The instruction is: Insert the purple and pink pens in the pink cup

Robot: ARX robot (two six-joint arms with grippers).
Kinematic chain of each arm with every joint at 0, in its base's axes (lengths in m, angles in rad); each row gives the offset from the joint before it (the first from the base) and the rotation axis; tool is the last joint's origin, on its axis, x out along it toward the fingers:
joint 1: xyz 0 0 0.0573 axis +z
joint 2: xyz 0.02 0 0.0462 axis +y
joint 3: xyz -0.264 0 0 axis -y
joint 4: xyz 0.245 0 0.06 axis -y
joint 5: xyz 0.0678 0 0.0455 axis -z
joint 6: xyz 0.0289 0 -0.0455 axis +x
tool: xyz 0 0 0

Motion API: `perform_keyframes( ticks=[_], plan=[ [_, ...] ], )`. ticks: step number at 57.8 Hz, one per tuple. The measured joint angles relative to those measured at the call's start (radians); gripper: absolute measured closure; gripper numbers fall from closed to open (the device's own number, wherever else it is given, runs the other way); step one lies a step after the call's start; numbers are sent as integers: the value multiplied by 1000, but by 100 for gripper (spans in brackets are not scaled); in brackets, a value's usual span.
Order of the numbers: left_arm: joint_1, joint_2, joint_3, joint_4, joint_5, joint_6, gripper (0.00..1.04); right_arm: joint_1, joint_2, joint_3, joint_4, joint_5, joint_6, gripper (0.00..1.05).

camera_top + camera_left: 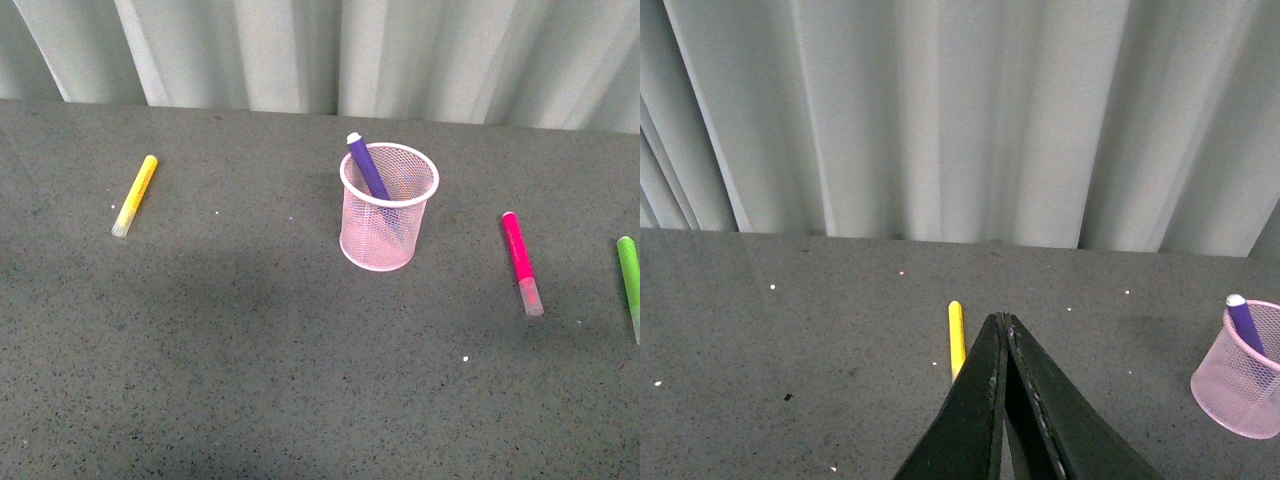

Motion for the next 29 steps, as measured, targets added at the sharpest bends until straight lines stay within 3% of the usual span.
perform_keyframes(
  ticks=[7,29],
  plan=[
    [0,-33,-43,20,-1,0,101,0,0,0,0,0,0,7],
    [0,-272,-46,-208,-3,0,101,0,0,0,0,0,0,7]
  ],
)
